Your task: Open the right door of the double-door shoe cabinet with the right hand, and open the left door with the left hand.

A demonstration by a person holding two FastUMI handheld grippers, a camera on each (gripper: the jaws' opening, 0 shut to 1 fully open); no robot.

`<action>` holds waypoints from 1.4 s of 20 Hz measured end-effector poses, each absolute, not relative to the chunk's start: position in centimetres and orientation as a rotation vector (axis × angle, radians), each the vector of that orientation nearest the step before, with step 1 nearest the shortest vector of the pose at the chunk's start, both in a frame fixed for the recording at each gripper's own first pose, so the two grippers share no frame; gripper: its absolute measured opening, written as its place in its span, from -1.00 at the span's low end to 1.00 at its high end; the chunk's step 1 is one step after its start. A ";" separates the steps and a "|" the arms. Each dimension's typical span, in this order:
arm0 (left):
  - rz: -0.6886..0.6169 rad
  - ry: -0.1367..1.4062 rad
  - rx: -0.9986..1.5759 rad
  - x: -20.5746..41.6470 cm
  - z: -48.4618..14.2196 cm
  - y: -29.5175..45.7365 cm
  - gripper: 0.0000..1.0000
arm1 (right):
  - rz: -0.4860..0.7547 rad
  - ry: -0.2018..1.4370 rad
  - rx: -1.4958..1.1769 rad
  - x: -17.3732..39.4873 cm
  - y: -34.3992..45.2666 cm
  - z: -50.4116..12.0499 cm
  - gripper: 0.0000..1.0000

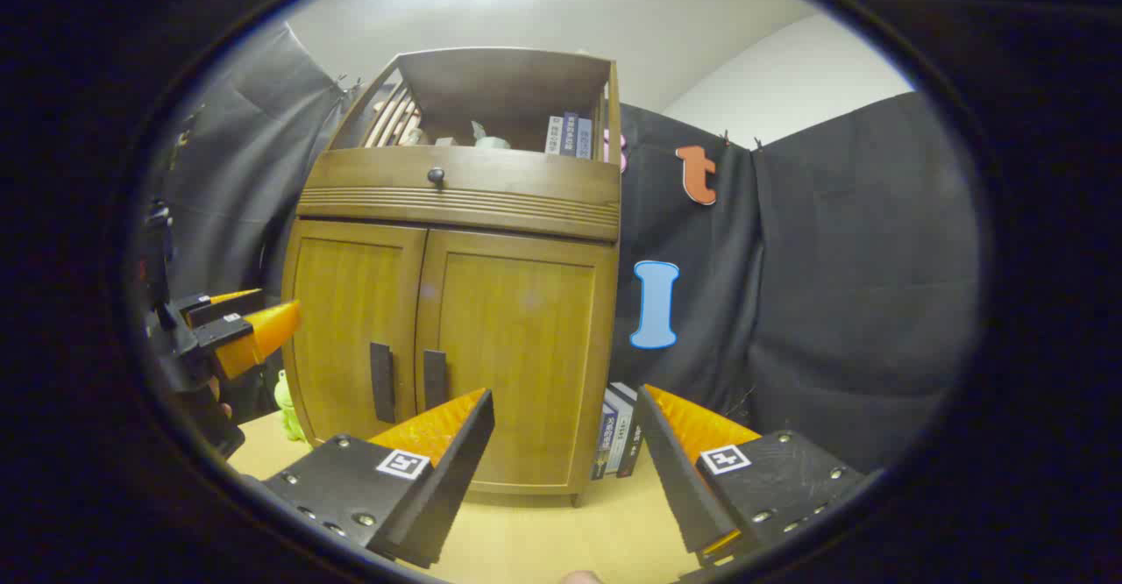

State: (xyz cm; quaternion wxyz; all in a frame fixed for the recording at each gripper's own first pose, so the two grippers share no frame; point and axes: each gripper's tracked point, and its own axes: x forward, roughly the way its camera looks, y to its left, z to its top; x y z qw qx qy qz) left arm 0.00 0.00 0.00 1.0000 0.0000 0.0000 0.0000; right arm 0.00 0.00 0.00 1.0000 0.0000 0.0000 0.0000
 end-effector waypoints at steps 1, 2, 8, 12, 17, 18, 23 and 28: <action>-0.007 0.011 -0.006 0.0 -0.2 -0.1 0.82 | -0.002 0.006 -0.002 0.0 0.3 -0.4 0.99; -0.014 0.016 -0.008 -0.1 -0.3 -0.1 0.82 | -0.003 0.010 -0.001 0.0 0.6 -0.6 0.99; -0.006 0.022 -0.009 0.1 -0.6 0.3 0.82 | 0.028 0.019 0.016 -0.2 2.0 -0.7 0.94; 0.002 0.046 -0.022 0.6 -1.1 0.7 0.82 | 0.033 0.006 0.018 -0.4 2.1 -0.2 0.94; -0.009 0.064 -0.031 0.7 -1.5 0.5 0.80 | 0.028 0.015 0.034 0.2 1.4 -0.4 0.94; -0.013 0.065 -0.036 0.7 -1.5 0.5 0.77 | 0.028 0.019 0.034 0.3 1.4 -0.4 0.94; -0.018 0.097 -0.054 1.1 -2.2 0.3 0.76 | 0.031 0.030 0.033 1.8 1.5 -0.6 0.94; 0.023 0.140 -0.071 2.0 -3.5 1.0 0.76 | 0.046 0.046 0.036 3.4 2.4 -1.2 0.94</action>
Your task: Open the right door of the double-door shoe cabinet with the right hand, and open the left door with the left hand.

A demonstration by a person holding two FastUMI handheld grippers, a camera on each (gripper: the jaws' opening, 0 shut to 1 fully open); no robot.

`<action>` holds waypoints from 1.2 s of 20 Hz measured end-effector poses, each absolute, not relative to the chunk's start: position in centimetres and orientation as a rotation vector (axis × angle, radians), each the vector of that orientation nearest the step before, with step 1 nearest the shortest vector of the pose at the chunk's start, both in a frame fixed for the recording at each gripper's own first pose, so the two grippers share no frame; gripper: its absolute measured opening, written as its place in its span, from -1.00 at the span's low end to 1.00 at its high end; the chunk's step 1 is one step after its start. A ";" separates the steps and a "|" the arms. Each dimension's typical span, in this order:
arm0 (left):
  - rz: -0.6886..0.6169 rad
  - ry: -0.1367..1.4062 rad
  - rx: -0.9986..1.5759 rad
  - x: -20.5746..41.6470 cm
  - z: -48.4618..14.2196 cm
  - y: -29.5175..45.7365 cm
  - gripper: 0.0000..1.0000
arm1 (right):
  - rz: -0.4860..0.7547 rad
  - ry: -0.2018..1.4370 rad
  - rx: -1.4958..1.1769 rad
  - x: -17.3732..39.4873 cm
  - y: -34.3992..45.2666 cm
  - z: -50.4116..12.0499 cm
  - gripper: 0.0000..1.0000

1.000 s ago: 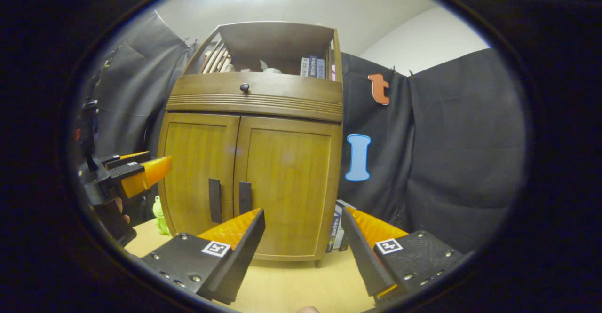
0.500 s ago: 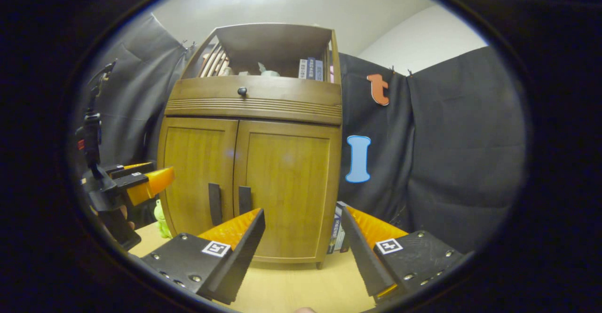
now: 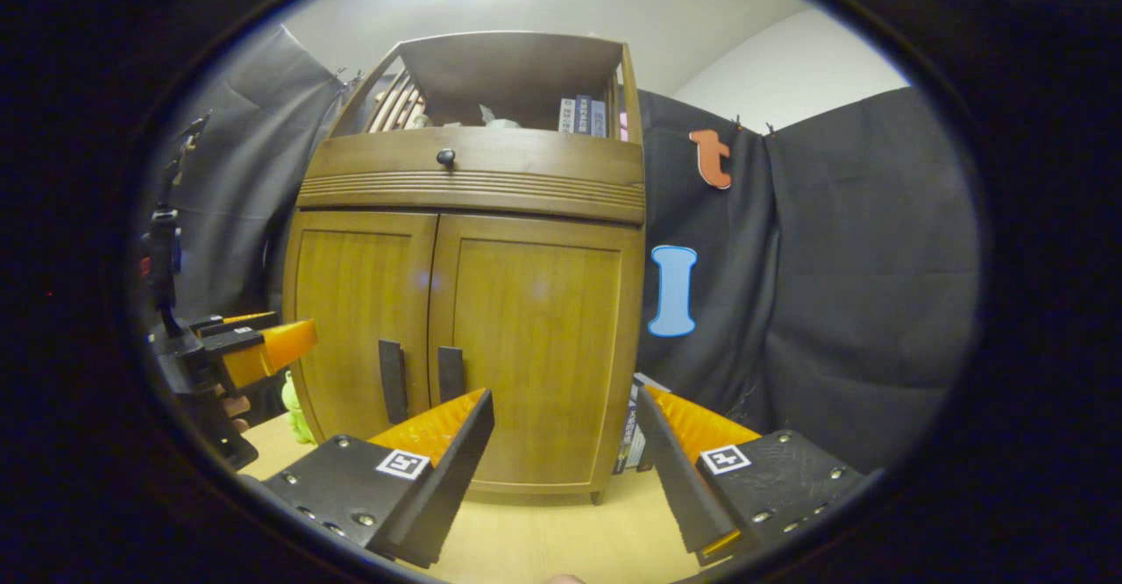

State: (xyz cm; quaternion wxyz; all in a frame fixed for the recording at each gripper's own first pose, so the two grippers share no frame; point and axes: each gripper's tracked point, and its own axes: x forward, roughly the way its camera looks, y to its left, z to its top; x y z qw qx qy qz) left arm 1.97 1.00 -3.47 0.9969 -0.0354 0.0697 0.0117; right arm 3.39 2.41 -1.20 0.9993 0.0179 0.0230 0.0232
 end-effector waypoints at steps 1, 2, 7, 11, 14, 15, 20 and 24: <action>0.034 0.142 -0.071 2.2 -3.6 1.3 0.76 | 0.057 0.050 0.041 3.8 2.8 -1.5 0.89; 0.040 0.149 -0.075 2.3 -3.9 1.6 0.77 | 0.069 0.056 0.047 4.3 3.3 -1.7 0.89; 0.026 0.178 -0.097 2.9 -4.6 2.0 0.77 | 0.095 0.081 0.038 7.9 6.0 -3.2 0.94; 0.012 0.180 -0.089 3.4 -4.7 2.2 0.88 | 0.149 0.102 0.107 11.5 9.8 -4.2 0.89; -0.006 0.179 -0.089 3.6 -4.8 2.2 0.88 | 0.225 0.142 0.124 13.8 14.0 -5.8 0.93; -0.013 0.178 -0.094 3.6 -4.8 2.1 0.77 | 0.243 0.156 0.120 14.6 15.2 -6.5 0.89; -0.050 0.178 -0.106 3.9 -4.9 1.6 0.88 | 0.240 0.180 0.150 18.9 17.9 -7.4 0.94; -0.032 0.167 -0.095 4.1 -4.7 2.4 0.88 | 0.273 0.192 0.081 19.3 18.0 -8.6 -0.14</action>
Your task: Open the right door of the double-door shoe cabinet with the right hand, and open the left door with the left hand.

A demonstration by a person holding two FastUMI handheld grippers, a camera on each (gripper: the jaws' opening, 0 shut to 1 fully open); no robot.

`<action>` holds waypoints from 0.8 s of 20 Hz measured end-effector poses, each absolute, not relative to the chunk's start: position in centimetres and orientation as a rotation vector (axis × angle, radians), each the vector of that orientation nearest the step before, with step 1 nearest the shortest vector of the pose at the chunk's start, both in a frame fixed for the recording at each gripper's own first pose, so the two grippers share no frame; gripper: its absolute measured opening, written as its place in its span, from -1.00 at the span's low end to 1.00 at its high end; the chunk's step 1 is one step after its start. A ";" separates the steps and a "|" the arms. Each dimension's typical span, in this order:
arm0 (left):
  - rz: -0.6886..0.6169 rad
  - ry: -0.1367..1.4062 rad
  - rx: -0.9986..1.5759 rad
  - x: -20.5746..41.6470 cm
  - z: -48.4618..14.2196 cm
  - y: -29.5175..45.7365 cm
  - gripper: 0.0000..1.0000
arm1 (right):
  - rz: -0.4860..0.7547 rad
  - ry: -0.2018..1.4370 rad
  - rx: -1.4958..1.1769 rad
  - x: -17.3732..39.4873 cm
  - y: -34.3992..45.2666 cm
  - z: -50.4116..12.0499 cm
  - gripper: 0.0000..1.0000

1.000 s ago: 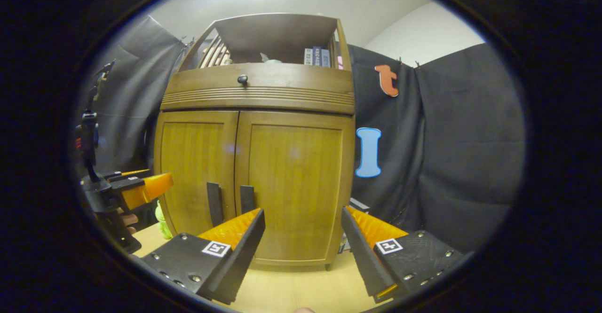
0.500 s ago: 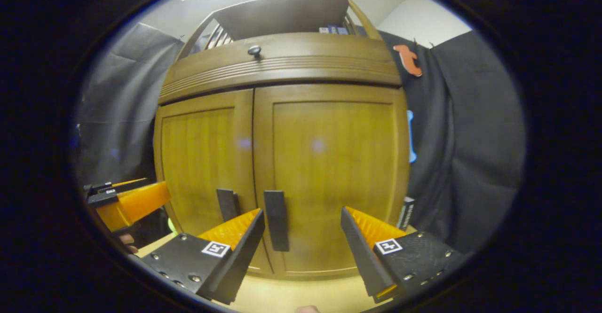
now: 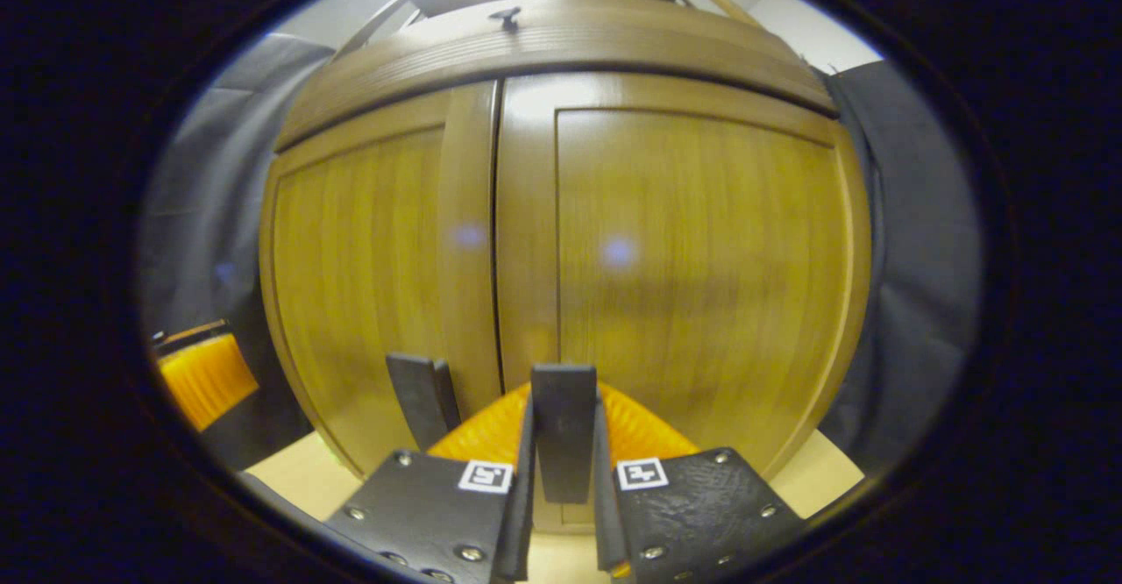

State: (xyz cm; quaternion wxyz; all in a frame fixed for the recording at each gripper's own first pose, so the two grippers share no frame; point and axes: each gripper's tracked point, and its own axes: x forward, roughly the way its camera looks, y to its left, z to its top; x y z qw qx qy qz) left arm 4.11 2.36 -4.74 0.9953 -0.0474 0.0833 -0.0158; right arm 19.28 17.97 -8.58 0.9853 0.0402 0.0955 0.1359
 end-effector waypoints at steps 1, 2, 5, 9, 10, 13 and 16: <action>-0.027 0.163 -0.100 4.1 -4.6 2.6 0.88 | 0.285 0.178 0.090 19.3 18.1 -7.9 -0.41; -0.025 0.161 -0.105 4.1 -4.6 2.7 0.88 | 0.298 0.190 0.107 19.1 18.2 -7.8 -0.46; -0.020 0.153 -0.107 4.2 -4.4 3.1 0.88 | 0.338 0.196 0.122 19.5 18.8 -8.0 -0.42; -0.009 0.145 -0.097 4.2 -4.3 3.7 0.77 | 0.370 0.214 0.117 19.4 18.9 -8.0 -0.42; 0.000 0.141 -0.096 4.2 -4.2 3.9 0.88 | 0.376 0.219 0.122 19.5 19.0 -8.0 -0.42; 0.012 0.133 -0.137 4.1 -4.1 4.2 0.77 | 0.393 0.229 0.113 19.4 19.0 -8.2 -0.42; 0.003 0.139 -0.132 4.3 -4.2 4.0 0.88 | 0.404 0.233 0.130 19.2 19.0 -8.0 -0.42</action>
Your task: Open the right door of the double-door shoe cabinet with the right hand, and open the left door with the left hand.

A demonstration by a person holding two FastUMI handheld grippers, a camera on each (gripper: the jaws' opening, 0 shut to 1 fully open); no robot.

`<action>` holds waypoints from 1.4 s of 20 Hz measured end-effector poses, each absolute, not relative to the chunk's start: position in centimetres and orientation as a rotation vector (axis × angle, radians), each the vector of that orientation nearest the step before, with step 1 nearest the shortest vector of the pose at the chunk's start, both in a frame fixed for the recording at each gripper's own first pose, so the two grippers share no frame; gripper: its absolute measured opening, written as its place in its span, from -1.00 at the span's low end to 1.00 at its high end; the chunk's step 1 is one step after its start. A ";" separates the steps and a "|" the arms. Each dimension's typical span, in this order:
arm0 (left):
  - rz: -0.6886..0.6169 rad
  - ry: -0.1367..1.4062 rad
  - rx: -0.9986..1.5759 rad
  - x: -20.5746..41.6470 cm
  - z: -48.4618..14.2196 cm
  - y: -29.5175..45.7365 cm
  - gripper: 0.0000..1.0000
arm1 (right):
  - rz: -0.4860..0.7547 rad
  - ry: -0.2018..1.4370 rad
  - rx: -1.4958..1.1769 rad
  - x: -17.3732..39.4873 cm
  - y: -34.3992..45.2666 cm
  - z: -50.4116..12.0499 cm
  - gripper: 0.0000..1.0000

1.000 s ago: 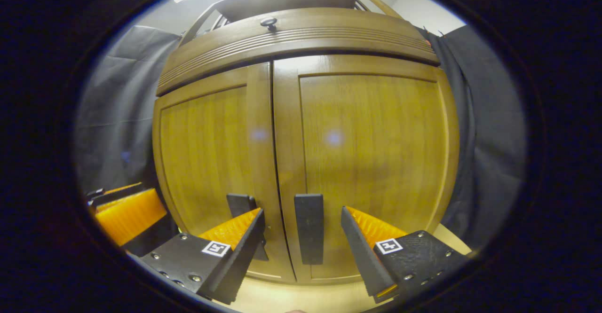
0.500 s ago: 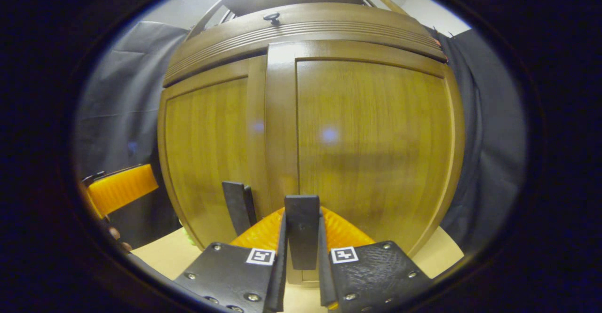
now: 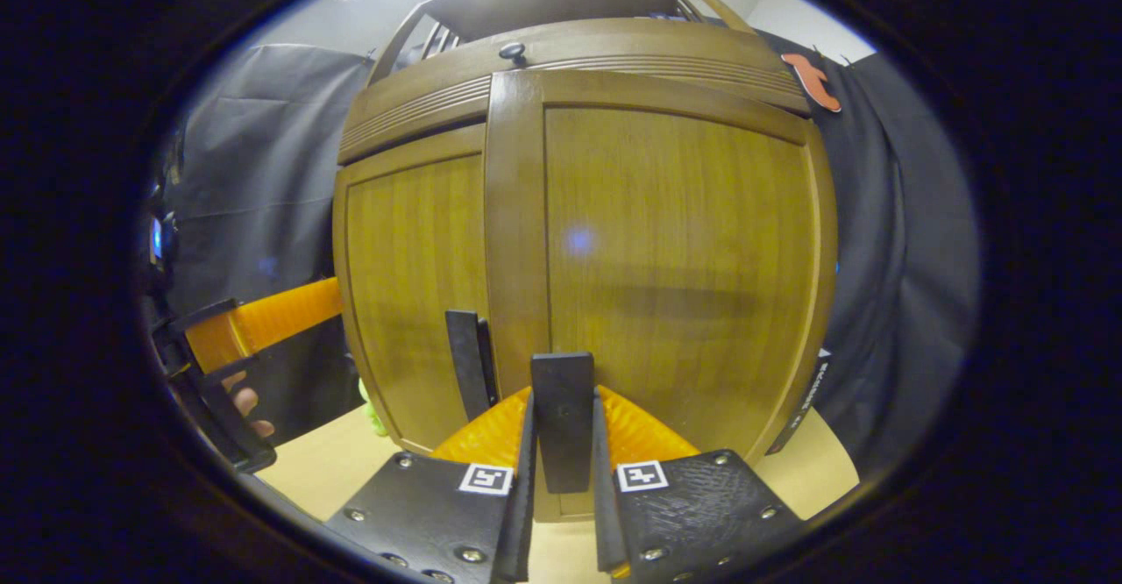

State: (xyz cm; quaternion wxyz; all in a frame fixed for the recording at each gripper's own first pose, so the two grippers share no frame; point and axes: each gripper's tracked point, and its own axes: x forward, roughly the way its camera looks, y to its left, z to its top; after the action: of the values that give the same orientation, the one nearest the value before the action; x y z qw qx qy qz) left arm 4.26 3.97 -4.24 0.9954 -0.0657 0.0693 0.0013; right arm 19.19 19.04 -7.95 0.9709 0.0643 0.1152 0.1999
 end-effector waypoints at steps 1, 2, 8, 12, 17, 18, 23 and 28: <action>0.007 0.144 -0.128 4.4 -4.4 4.1 0.88 | 0.407 0.235 0.131 19.0 18.9 -7.7 -0.37; 0.010 0.148 -0.128 4.5 -4.6 4.1 0.87 | 0.411 0.229 0.137 19.0 18.8 -7.4 -0.37; 0.000 0.177 -0.123 4.7 -5.5 3.4 0.88 | 0.428 0.233 0.145 18.3 18.5 -7.0 -0.59; -0.017 0.173 -0.096 4.6 -5.5 2.6 0.83 | 0.423 0.236 0.145 17.2 17.3 -6.9 -0.59; -0.030 0.174 -0.073 4.4 -5.6 1.7 0.88 | 0.414 0.228 0.145 16.0 15.7 -6.4 -0.59; -0.026 0.175 -0.079 4.5 -5.6 1.8 0.88 | 0.407 0.222 0.138 15.8 15.3 -6.2 -0.59; -0.034 0.184 -0.093 4.3 -5.9 1.1 0.88 | 0.389 0.217 0.146 15.4 13.9 -6.2 -0.60; -0.044 0.181 -0.069 4.5 -6.0 0.7 0.88 | 0.354 0.217 0.129 14.0 11.5 -6.2 -0.60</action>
State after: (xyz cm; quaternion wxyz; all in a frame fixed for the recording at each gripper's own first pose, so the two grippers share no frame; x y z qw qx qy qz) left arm 4.52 0.75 -6.01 0.9951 -0.0344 0.0902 -0.0220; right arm 13.98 11.52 -6.20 0.9765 0.0640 0.1074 0.1754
